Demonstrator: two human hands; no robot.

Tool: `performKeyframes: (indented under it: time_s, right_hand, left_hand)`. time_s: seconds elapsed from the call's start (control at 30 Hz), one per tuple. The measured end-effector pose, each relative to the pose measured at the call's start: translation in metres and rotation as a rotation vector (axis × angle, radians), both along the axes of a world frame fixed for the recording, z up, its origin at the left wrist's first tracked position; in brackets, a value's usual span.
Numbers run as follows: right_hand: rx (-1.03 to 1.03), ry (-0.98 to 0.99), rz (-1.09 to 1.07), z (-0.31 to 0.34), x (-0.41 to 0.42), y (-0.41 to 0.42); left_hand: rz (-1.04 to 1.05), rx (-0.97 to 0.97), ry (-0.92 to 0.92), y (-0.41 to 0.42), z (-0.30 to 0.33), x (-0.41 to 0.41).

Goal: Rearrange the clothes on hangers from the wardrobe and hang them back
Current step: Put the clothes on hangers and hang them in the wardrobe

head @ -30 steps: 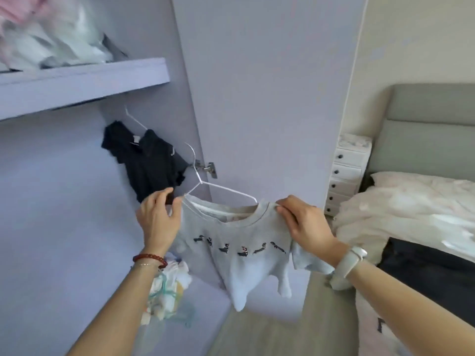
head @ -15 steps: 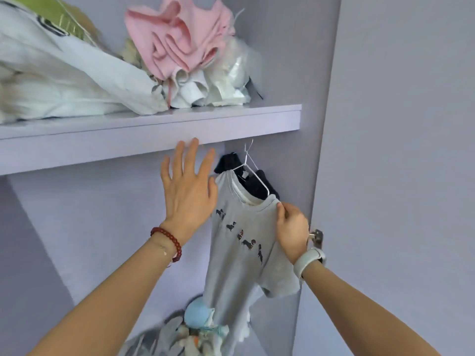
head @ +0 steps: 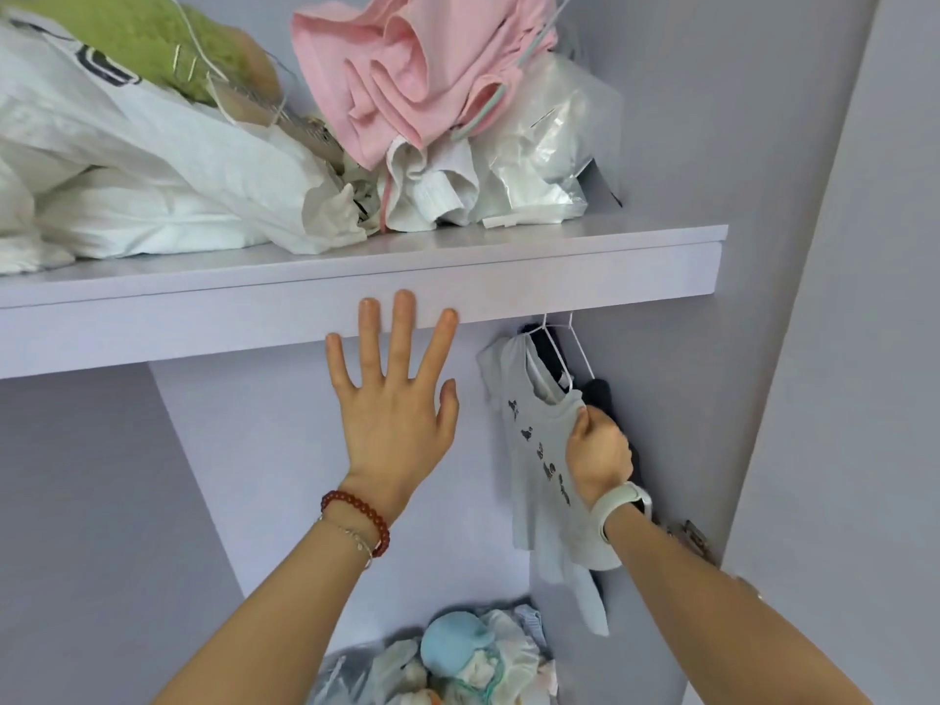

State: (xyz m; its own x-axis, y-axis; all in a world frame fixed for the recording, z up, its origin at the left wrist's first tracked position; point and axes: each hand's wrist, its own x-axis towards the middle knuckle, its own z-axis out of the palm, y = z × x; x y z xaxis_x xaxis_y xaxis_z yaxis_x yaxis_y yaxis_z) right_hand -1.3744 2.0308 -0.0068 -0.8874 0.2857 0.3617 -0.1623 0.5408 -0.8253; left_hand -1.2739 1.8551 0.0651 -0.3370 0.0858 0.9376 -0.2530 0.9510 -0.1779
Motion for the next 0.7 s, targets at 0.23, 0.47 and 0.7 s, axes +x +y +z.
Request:
performKeyframes:
  time_s: [0.23, 0.47, 0.7]
  right_hand:
    - [0.136, -0.038, 0.110, -0.011, 0.010, 0.013]
    - [0.341, 0.082, 0.176, -0.016, 0.046, 0.041]
    - [0.483, 0.151, 0.015, -0.048, 0.156, 0.081]
  left_hand:
    - [-0.009, 0.026, 0.002, 0.001, 0.001, -0.002]
    - [-0.165, 0.210, -0.078, 0.025, -0.001, 0.014]
    - [-0.552, 0.342, -0.445, 0.082, -0.084, 0.040]
